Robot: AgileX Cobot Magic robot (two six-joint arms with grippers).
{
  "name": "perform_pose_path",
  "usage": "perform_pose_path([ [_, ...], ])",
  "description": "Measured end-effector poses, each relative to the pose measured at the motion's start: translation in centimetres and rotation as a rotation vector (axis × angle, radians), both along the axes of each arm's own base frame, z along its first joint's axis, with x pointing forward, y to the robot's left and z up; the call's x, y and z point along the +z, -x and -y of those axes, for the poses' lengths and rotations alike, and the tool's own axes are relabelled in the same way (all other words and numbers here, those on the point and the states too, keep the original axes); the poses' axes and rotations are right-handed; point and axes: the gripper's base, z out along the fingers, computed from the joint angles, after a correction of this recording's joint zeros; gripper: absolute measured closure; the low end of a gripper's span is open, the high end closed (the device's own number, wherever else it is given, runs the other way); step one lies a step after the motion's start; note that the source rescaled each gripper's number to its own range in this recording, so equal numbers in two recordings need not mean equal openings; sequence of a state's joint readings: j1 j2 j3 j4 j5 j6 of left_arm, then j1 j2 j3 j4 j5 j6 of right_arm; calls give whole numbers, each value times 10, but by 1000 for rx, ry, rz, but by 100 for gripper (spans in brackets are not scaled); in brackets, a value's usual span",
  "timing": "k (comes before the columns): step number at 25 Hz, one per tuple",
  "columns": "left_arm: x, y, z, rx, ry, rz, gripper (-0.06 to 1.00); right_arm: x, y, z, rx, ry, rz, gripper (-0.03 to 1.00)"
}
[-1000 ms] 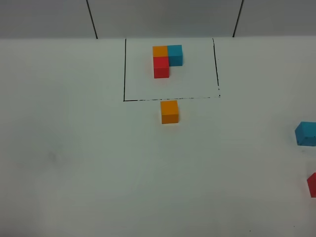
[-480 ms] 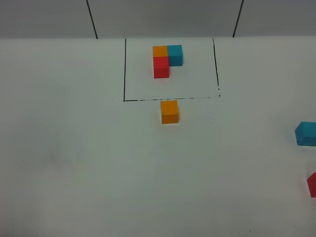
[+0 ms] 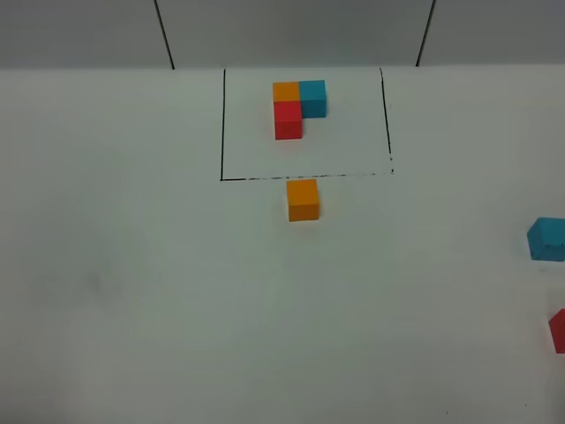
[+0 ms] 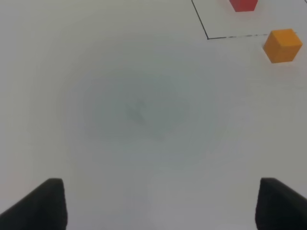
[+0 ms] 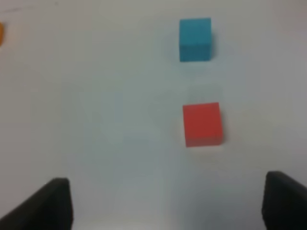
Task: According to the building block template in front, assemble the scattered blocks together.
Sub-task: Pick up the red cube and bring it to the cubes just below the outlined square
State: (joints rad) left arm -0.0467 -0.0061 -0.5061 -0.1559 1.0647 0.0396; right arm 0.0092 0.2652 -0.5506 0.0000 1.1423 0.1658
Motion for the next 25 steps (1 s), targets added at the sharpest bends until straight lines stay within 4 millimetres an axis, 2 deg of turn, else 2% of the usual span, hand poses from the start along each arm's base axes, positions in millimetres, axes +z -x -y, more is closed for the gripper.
perform_pose_path([
  [4, 0, 0, 0, 0, 0, 0, 11, 12, -14, 1, -6, 17, -75, 9],
  [7, 0, 0, 0, 0, 0, -2, 11, 15, -25, 4, -19, 49, -150, -2],
  [17, 0, 0, 0, 0, 0, -2, 11, -1, -69, 8, -19, 105, -393, -3],
  [25, 0, 0, 0, 0, 0, -2, 11, -20, -106, 7, 24, 127, -477, -3],
])
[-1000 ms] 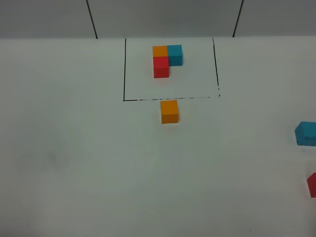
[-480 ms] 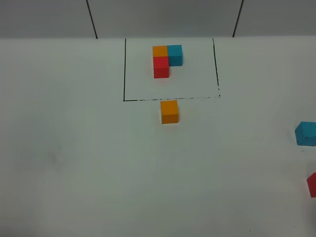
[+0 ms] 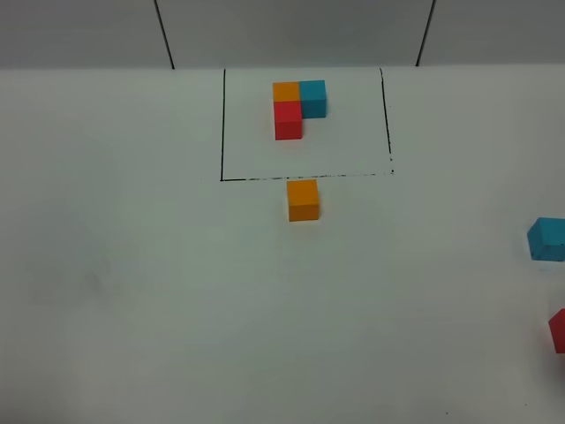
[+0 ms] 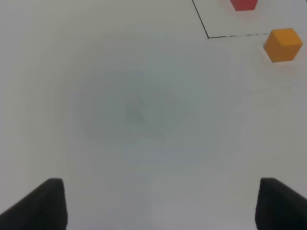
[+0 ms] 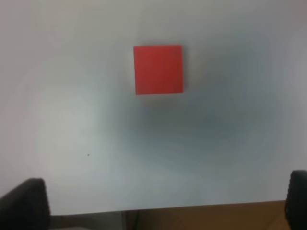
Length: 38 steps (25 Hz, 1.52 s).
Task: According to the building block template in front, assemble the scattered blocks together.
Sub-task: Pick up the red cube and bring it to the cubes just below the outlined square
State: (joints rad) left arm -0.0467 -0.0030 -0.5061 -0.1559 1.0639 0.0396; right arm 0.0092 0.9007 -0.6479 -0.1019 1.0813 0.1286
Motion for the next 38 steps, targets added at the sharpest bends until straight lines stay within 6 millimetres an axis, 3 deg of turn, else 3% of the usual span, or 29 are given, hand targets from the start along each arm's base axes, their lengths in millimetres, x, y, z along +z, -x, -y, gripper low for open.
perform_pose_path([
  [6, 0, 0, 0, 0, 0, 0, 11, -20, -27, 1, 15, 11, -63, -3],
  [13, 0, 0, 0, 0, 0, 0, 11, -48, -52, 17, -80, -69, -141, -3],
  [24, 0, 0, 0, 0, 0, 0, 11, -70, -65, 21, 2, -80, -210, 19],
  [38, 0, 0, 0, 0, 0, -1, 11, -86, -74, 22, 48, -75, -246, 21],
])
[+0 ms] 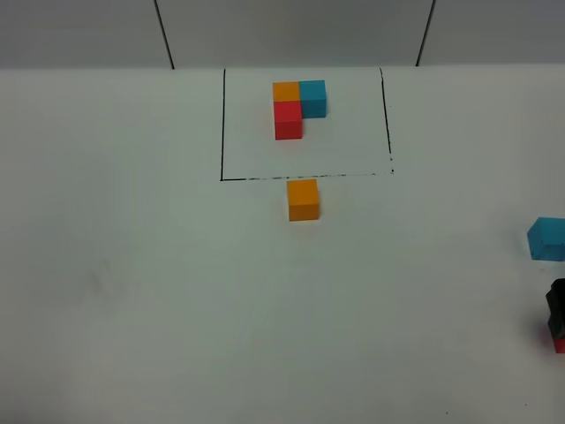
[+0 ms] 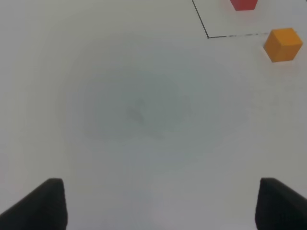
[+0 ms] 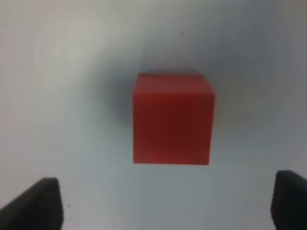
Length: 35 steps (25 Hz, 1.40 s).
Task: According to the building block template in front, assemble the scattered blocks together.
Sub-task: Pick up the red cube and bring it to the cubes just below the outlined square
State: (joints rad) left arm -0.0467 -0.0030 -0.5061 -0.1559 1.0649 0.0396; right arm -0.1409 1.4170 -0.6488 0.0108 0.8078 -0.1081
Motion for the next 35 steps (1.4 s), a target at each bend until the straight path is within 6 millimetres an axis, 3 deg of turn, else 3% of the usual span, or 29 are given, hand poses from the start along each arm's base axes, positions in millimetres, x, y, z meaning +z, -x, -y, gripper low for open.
perform_pose_path([
  [15, 0, 0, 0, 0, 0, 1, 11, -26, -13, 2, 46, -2, -22, 21],
  [22, 0, 0, 0, 0, 0, 1, 11, -39, -9, 12, -3, 3, 10, 21],
  [30, 0, 0, 0, 0, 0, 1, 11, -47, -1, 9, -35, -20, 12, 21],
  [33, 0, 0, 0, 0, 0, 1, 11, -47, -1, 8, -41, -23, 18, 25],
  [35, 0, 0, 0, 0, 0, 1, 11, -47, -2, 8, -43, -24, 22, 34],
])
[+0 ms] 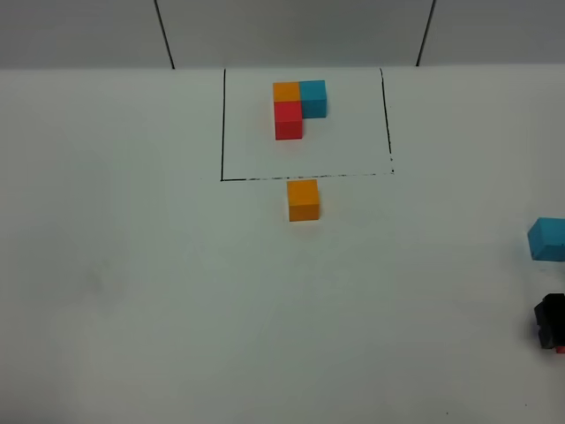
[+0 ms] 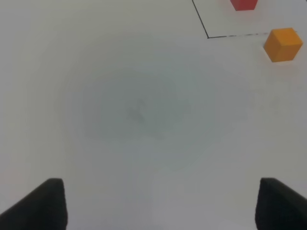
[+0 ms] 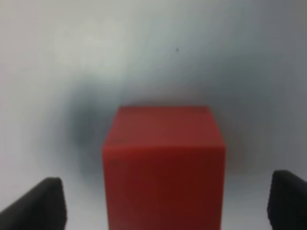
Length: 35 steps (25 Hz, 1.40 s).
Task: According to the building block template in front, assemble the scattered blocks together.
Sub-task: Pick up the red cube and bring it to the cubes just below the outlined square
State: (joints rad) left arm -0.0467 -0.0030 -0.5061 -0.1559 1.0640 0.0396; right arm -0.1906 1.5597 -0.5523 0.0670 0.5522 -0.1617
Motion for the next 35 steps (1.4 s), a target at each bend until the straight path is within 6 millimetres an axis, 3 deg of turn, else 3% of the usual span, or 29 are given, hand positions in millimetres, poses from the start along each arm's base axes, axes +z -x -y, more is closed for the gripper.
perform_pose_path([
  [2, 0, 0, 0, 0, 0, 0, 11, 0, 0, 0, 0, 0, -2, 46],
  [6, 0, 0, 0, 0, 0, 0, 11, 0, 1, 0, 0, -3, -10, 90],
  [7, 0, 0, 0, 0, 0, 0, 11, 0, 1, 0, -3, -5, -11, 94],
  [11, 0, 0, 0, 0, 0, 0, 11, 3, 0, -5, -13, -30, -22, 94],
  [14, 0, 0, 0, 0, 0, 0, 11, 22, -9, -21, 23, -41, 15, 94],
  [18, 0, 0, 0, 0, 0, 0, 11, 53, -13, -66, 68, -51, 63, 94],
  [23, 0, 0, 0, 0, 0, 0, 11, 69, -5, -126, 67, -5, 72, 94],
  [30, 0, 0, 0, 0, 0, 0, 11, 69, -7, -195, 59, 46, 92, 94],
  [35, 0, 0, 0, 0, 0, 0, 11, 61, -30, -235, 96, 64, 72, 94],
])
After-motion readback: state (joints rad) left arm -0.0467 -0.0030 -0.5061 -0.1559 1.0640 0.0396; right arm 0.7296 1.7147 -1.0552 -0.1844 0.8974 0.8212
